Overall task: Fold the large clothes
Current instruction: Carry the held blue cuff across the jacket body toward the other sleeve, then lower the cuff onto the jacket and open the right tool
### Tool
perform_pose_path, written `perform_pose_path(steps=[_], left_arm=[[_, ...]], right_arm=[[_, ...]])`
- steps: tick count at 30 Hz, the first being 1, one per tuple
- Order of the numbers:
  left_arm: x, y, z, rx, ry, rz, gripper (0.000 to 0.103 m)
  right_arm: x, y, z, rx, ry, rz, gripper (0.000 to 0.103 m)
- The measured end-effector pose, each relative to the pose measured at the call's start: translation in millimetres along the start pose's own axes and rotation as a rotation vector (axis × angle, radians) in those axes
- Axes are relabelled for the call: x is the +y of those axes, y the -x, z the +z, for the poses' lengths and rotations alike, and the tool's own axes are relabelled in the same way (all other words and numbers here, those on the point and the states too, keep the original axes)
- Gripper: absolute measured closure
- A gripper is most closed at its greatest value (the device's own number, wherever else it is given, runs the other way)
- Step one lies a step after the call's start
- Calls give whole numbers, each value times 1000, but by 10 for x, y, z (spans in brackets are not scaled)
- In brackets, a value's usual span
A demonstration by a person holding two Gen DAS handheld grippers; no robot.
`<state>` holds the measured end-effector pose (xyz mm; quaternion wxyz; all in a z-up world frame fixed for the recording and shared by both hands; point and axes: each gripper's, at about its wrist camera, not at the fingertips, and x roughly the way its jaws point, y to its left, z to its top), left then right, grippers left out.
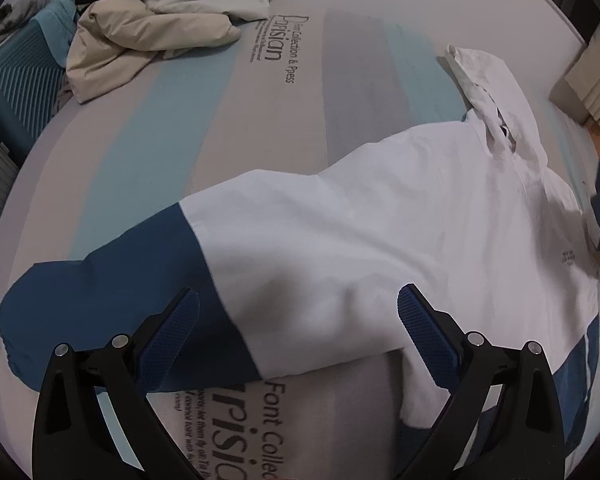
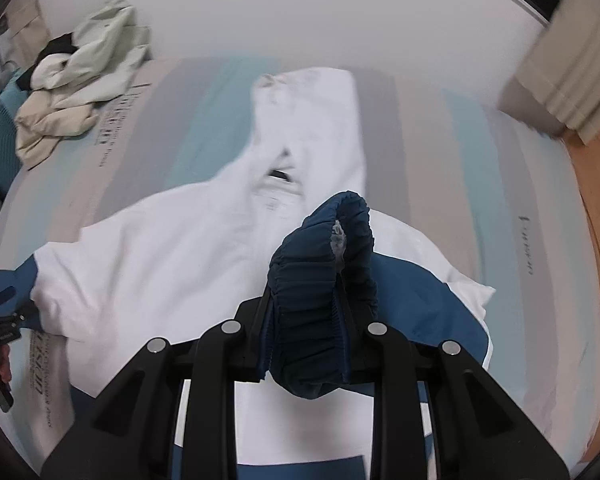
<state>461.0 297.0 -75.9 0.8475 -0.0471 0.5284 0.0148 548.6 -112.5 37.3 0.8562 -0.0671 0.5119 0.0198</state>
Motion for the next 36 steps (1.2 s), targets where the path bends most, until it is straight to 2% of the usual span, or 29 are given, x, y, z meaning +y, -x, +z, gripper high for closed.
perform_pose_path(steps=[15, 24, 36], left_arm=[[510, -65, -180, 13, 47, -3, 6], [820, -127, -248, 21, 86, 5, 6], [1283, -114, -296, -9, 131, 3, 6]], right_arm=[[1262, -171, 87, 5, 83, 107, 80], [2041, -428, 33, 69, 156, 205, 79], [2782, -857, -284, 123, 253, 194, 79]])
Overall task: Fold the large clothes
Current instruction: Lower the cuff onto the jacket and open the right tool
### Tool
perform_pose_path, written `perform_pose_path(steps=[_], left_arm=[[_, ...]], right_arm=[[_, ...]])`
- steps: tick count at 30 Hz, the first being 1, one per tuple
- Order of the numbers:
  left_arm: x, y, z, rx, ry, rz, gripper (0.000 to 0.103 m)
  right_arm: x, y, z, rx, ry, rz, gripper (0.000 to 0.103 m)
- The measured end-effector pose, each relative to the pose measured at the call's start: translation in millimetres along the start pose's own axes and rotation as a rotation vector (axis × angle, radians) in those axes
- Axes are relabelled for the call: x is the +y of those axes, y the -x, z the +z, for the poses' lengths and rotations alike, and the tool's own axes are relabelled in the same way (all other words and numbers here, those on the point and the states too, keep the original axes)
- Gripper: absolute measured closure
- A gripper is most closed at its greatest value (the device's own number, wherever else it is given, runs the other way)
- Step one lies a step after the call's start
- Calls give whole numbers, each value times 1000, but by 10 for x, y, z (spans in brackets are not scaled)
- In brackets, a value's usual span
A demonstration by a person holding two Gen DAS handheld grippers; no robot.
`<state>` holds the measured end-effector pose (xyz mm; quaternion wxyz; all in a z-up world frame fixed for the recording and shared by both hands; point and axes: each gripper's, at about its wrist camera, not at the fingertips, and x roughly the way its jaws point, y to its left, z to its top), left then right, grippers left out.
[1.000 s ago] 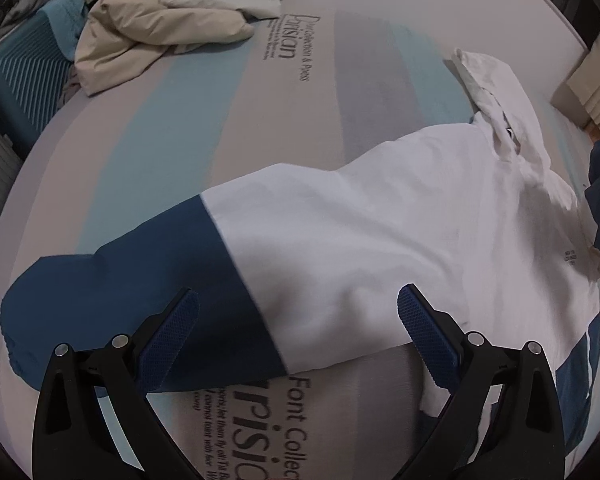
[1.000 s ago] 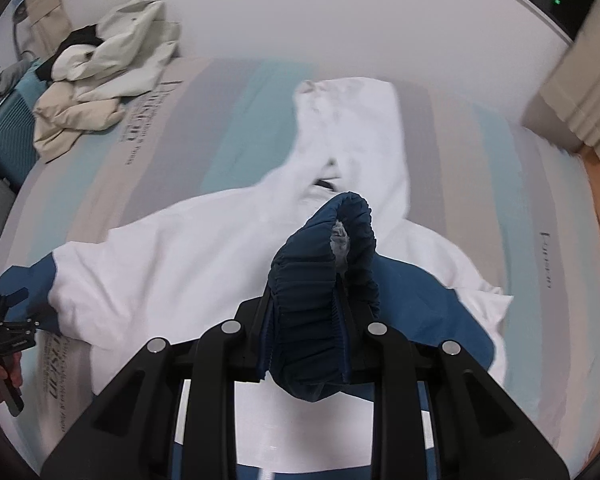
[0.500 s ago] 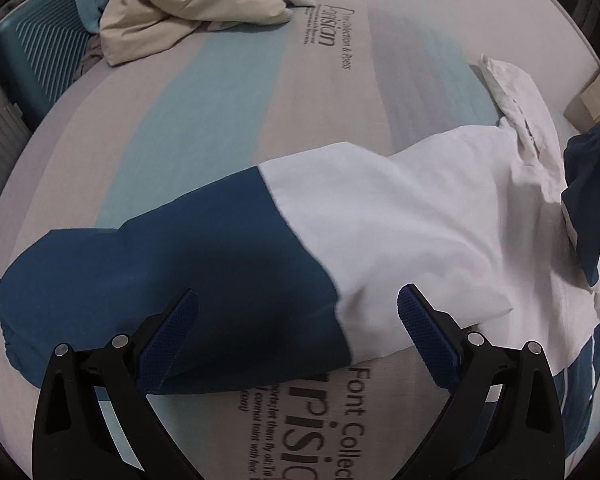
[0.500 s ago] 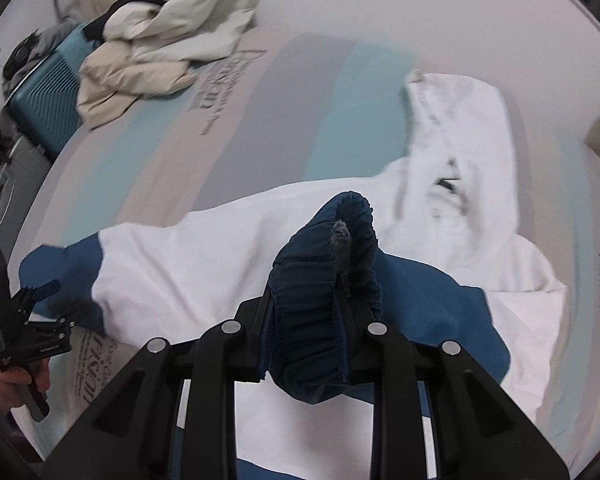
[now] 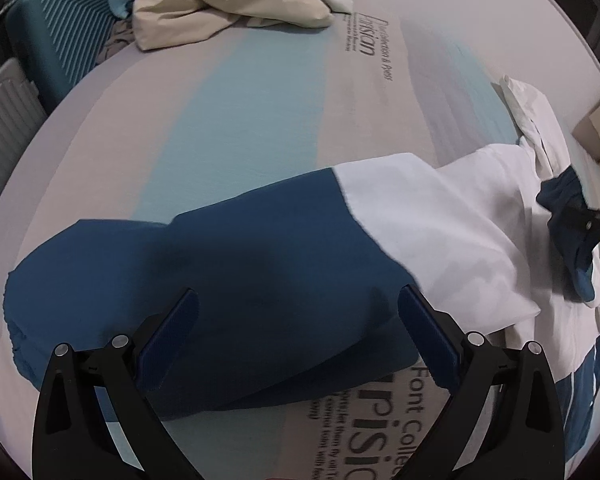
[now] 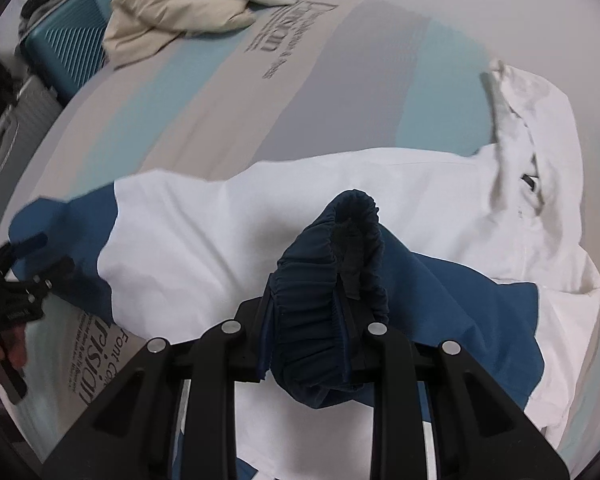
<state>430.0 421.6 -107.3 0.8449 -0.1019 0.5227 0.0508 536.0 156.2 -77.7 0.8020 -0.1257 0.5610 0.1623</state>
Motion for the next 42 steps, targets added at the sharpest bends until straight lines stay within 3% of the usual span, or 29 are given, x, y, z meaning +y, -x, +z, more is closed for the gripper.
perform_pose_path(steps=[11, 17, 19, 21, 24, 32, 35, 42], left_arm=[[368, 48, -93, -15, 15, 40, 6], [687, 137, -133, -29, 34, 89, 6], [859, 164, -148, -31, 53, 110, 6], [1031, 210, -178, -39, 65, 137, 6], [1223, 256, -201, -44, 68, 162, 6], [1735, 232, -291, -32, 117, 202, 6], [1777, 127, -349, -11, 108, 197, 20], [1801, 68, -425, -12, 102, 214, 17]], right_arm=[[238, -416, -174, 47, -7, -39, 79], [354, -507, -244, 44, -9, -50, 71], [403, -530, -245, 38, -2, -62, 60], [452, -497, -253, 23, -13, -64, 37], [540, -377, -261, -13, -6, -57, 22], [616, 6, -296, -96, 71, -61, 21], [463, 28, -328, -94, 53, -76, 21], [-72, -34, -505, -60, -86, -121, 21]])
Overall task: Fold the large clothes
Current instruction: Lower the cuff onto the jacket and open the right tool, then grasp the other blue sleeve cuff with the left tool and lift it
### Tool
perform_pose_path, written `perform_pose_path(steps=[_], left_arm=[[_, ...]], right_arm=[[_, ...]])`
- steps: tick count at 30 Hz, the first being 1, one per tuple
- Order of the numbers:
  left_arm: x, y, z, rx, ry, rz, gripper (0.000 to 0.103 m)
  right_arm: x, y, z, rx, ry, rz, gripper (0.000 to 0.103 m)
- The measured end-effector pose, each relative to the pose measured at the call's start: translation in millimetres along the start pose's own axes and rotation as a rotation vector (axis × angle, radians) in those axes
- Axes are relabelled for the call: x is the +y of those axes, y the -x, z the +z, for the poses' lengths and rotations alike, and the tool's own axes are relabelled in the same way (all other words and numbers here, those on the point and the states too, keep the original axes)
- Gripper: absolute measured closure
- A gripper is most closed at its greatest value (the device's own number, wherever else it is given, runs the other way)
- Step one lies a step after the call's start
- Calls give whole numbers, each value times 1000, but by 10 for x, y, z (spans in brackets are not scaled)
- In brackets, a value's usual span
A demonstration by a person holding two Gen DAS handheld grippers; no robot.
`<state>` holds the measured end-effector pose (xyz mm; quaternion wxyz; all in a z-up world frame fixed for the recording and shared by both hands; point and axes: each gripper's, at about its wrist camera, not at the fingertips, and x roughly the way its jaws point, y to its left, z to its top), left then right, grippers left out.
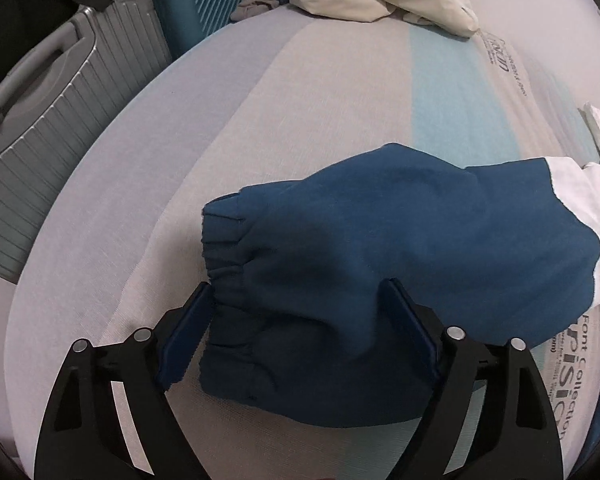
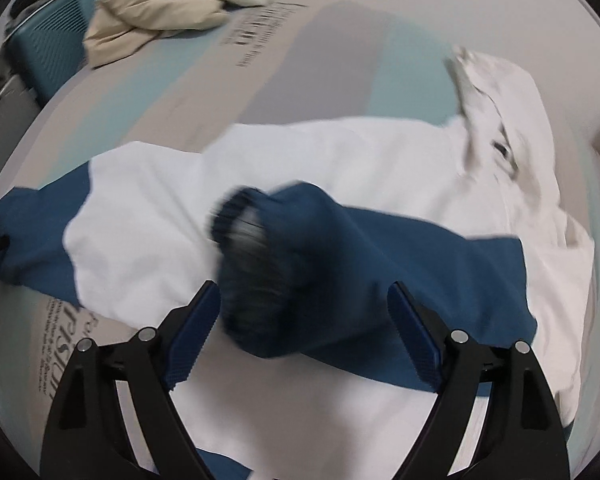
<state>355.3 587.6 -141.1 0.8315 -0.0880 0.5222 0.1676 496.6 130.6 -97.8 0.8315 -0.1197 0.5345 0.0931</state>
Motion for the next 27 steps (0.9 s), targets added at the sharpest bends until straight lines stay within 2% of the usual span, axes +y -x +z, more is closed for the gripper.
perform_pose_path(steps=[3, 10, 13, 16, 18, 21, 23, 27], left_arm=[[72, 30, 2, -12, 25, 46, 6], [47, -69, -15, 10, 39, 55, 6], [-8, -79, -1, 13, 47, 19, 19], [-41, -42, 3, 21, 32, -17, 43], [-29, 3, -5, 32, 25, -44, 65], [-104, 73, 0, 42, -12, -52, 79], [-157, 115, 1, 49, -19, -50, 84], [-217, 217, 81, 38, -12, -64, 86]], right_arm=[[-154, -28, -91, 3, -24, -16, 21], [-363, -32, -262, 10, -35, -47, 21], [-476, -50, -319, 22, -59, -51, 21], [-516, -47, -373, 22, -49, -57, 21], [-546, -32, -391, 14, -43, -61, 21], [-616, -7, -402, 7, -59, -62, 21], [-693, 26, -413, 4, -84, -54, 21], [-818, 64, -435, 11, -84, -60, 21]])
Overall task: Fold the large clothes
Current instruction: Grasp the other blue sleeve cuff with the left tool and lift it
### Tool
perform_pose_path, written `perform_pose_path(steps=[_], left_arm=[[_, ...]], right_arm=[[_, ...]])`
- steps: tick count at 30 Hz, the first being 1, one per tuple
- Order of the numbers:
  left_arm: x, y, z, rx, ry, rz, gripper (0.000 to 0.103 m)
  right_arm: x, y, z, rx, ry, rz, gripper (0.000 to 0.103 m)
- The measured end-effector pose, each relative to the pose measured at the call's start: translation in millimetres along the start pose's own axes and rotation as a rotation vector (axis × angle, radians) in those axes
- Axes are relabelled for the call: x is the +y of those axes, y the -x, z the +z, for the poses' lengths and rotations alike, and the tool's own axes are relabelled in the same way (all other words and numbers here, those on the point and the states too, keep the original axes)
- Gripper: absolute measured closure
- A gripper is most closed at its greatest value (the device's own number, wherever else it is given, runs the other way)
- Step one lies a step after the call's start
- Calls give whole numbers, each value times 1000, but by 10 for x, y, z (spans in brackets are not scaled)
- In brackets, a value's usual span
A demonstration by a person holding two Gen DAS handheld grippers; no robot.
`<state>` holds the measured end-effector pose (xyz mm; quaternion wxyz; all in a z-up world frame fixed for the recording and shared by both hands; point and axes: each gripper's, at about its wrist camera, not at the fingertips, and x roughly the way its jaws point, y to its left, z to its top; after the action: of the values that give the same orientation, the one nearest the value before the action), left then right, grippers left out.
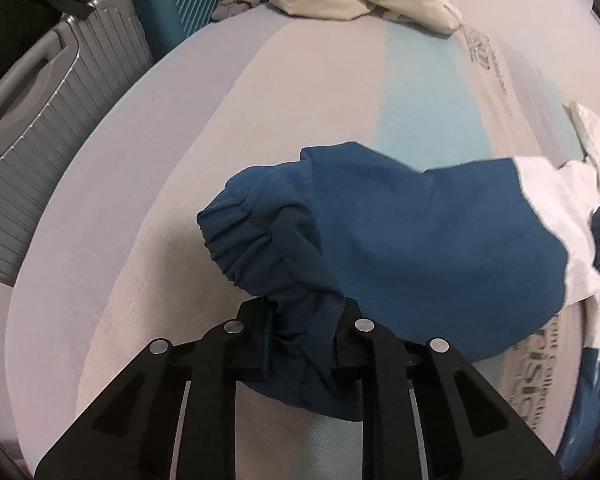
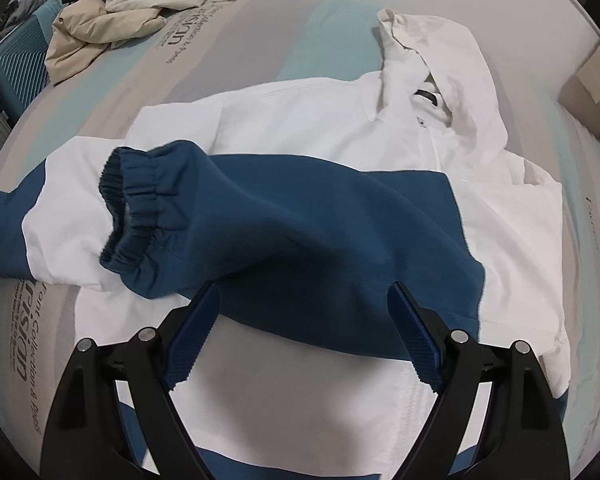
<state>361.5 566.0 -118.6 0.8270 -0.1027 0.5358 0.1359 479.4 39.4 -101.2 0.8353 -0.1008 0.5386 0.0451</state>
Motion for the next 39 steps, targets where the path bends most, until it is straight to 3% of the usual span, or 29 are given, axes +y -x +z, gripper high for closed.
perform_pose_path(steps=[6, 10, 17, 22, 39], left_arm=[[-240, 187, 0, -10, -29, -4, 87], [-543, 315, 54, -13, -49, 6, 87], [-1087, 451, 145, -29, -98, -1, 88], [-1469, 489, 163, -19, -141, 62, 89], [-2502, 689, 97, -38, -125, 58, 90]], right_arm=[[-281, 69, 2, -9, -37, -18, 21], [-520, 125, -21, -26, -85, -30, 13], [-833, 217, -97, -67, -95, -37, 9], [-1080, 270, -158, -78, -118, -30, 9], [-1816, 439, -397, -98, -106, -10, 9]])
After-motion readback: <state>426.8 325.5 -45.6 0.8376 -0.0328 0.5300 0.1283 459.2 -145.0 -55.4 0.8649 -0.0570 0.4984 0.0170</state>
